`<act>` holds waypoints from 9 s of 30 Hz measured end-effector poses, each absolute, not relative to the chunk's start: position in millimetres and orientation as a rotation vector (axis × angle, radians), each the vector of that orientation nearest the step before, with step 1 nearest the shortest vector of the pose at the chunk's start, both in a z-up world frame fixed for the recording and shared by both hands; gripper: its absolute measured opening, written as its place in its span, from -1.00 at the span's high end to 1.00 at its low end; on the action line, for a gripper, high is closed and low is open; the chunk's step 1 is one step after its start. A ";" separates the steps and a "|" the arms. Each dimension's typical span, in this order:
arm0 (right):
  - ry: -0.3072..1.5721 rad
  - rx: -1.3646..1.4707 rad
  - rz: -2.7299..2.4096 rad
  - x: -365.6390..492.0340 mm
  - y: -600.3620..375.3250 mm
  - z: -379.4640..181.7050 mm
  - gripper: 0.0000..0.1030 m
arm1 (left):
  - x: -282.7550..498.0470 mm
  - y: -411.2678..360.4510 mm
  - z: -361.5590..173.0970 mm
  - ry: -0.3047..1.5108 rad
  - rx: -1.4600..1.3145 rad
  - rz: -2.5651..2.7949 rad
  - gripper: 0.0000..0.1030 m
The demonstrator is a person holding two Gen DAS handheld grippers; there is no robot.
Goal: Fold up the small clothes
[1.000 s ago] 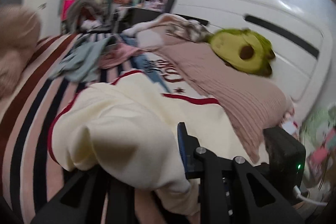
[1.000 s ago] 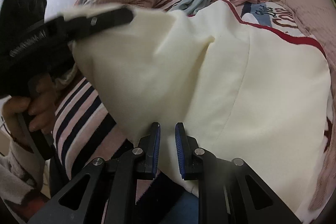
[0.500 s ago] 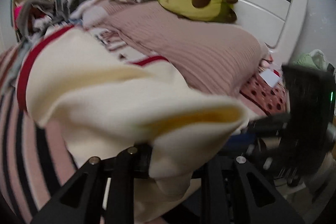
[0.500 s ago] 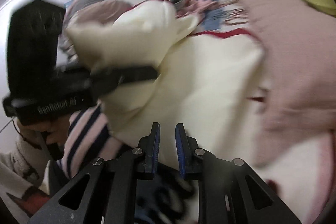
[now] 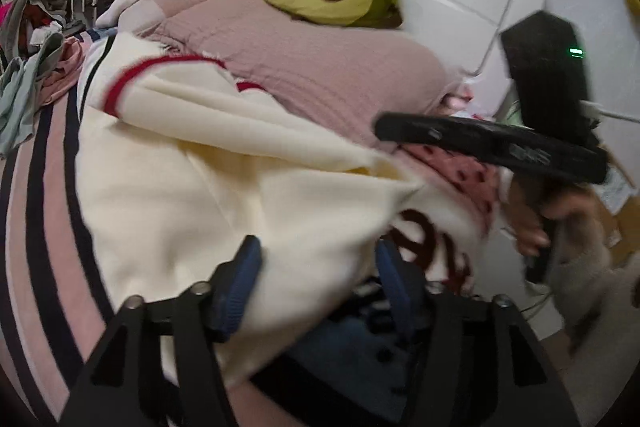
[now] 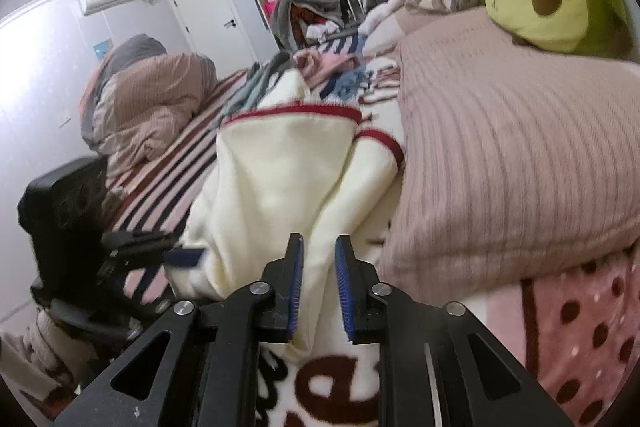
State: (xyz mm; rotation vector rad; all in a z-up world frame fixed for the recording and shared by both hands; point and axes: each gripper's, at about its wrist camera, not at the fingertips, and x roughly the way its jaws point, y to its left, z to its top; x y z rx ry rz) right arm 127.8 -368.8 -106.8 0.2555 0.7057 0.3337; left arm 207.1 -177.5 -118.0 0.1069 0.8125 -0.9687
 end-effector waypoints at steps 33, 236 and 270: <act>0.915 0.052 0.275 209.3 -332.7 -150.0 0.87 | 241.6 -78.6 -110.3 0.768 -0.069 -0.712 -0.26; 0.941 0.414 0.888 146.0 -155.8 -43.5 0.68 | 158.8 50.4 -0.6 0.682 -0.095 -0.607 0.43; 0.963 0.244 1.334 255.7 160.8 0.9 0.69 | 160.1 404.2 71.6 0.556 -0.173 -0.116 0.45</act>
